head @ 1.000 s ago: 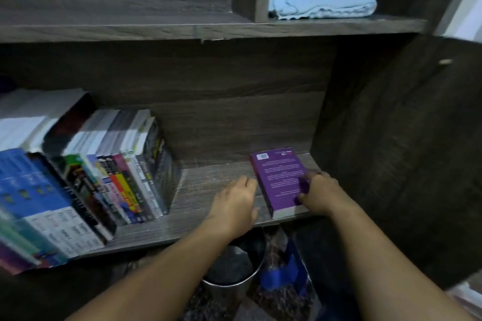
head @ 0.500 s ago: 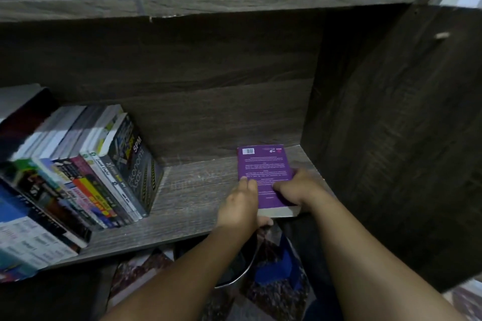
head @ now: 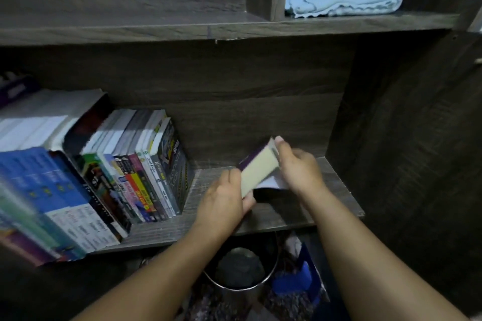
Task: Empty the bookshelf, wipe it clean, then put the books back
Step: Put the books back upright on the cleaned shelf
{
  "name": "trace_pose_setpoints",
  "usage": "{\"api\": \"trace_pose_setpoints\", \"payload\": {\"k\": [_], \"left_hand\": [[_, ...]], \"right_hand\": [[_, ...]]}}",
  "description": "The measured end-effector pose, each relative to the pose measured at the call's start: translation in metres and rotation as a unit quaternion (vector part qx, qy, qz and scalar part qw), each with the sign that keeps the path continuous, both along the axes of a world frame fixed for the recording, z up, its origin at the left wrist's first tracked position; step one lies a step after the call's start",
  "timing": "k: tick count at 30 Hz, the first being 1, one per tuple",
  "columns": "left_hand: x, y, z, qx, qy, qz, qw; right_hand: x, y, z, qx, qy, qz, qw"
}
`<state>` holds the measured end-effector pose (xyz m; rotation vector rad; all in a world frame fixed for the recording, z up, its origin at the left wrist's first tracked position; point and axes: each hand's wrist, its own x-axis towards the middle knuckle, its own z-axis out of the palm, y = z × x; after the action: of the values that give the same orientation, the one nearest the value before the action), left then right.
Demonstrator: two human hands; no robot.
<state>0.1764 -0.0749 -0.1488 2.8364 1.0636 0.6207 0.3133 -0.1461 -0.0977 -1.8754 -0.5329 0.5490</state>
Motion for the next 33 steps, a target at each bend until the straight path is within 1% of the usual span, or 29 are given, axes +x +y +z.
{"api": "trace_pose_setpoints", "payload": {"k": [2,3,4,5,7,9,12,14,17,20,21,22,24,26,28,31,33], "left_hand": [[-0.011,0.004,0.02,0.026,-0.025,0.031,0.999],[-0.018,0.005,0.032,0.019,-0.03,0.052,0.998],[-0.024,0.005,0.041,0.017,-0.037,0.077,0.996],[-0.031,0.008,0.05,0.016,-0.032,0.098,0.995],[-0.043,0.013,0.061,0.043,-0.039,0.123,0.991],[-0.053,0.017,0.071,0.048,-0.041,0.153,0.986],[-0.061,0.022,0.077,0.035,-0.015,0.209,0.977],[-0.064,0.023,0.075,0.01,0.001,0.223,0.975],[-0.076,0.032,0.071,-0.07,-0.028,0.187,0.979],[-0.105,0.039,0.079,-0.179,-0.076,0.084,0.977],[-0.116,0.039,0.083,-0.198,-0.069,0.047,0.977],[-0.13,0.039,0.087,-0.196,-0.053,0.021,0.979],[-0.152,0.041,0.091,-0.15,-0.02,0.016,0.988],[-0.173,0.045,0.091,-0.075,-0.011,0.065,0.995],[-0.186,0.048,0.088,-0.022,-0.016,0.099,0.995],[-0.196,0.05,0.086,-0.004,-0.029,0.102,0.994],[-0.195,0.05,0.088,0.001,-0.046,0.104,0.994]], "right_hand": [[-0.019,0.007,0.009,0.063,-0.111,-0.019,0.992],[-0.03,0.011,0.014,0.085,-0.161,-0.008,0.983],[-0.037,0.016,0.014,0.102,-0.195,0.013,0.975],[-0.045,0.021,0.015,0.112,-0.205,0.047,0.971],[-0.055,0.032,0.012,0.102,-0.174,0.126,0.971],[-0.063,0.041,0.01,0.085,-0.14,0.199,0.966],[-0.078,0.052,0.01,0.053,-0.123,0.267,0.954],[-0.089,0.057,0.01,0.036,-0.123,0.293,0.948],[-0.103,0.064,0.009,0.003,-0.117,0.322,0.939],[-0.111,0.07,0.011,0.01,-0.087,0.294,0.952],[-0.113,0.072,0.011,0.026,-0.077,0.278,0.957],[-0.117,0.074,0.012,0.037,-0.07,0.262,0.962],[-0.124,0.079,0.014,0.055,-0.06,0.222,0.972],[-0.133,0.085,0.015,0.051,-0.051,0.192,0.979],[-0.141,0.089,0.016,0.019,-0.046,0.186,0.981],[-0.159,0.092,0.017,-0.038,-0.073,0.175,0.981],[-0.165,0.093,0.018,-0.052,-0.128,0.159,0.978]]}}
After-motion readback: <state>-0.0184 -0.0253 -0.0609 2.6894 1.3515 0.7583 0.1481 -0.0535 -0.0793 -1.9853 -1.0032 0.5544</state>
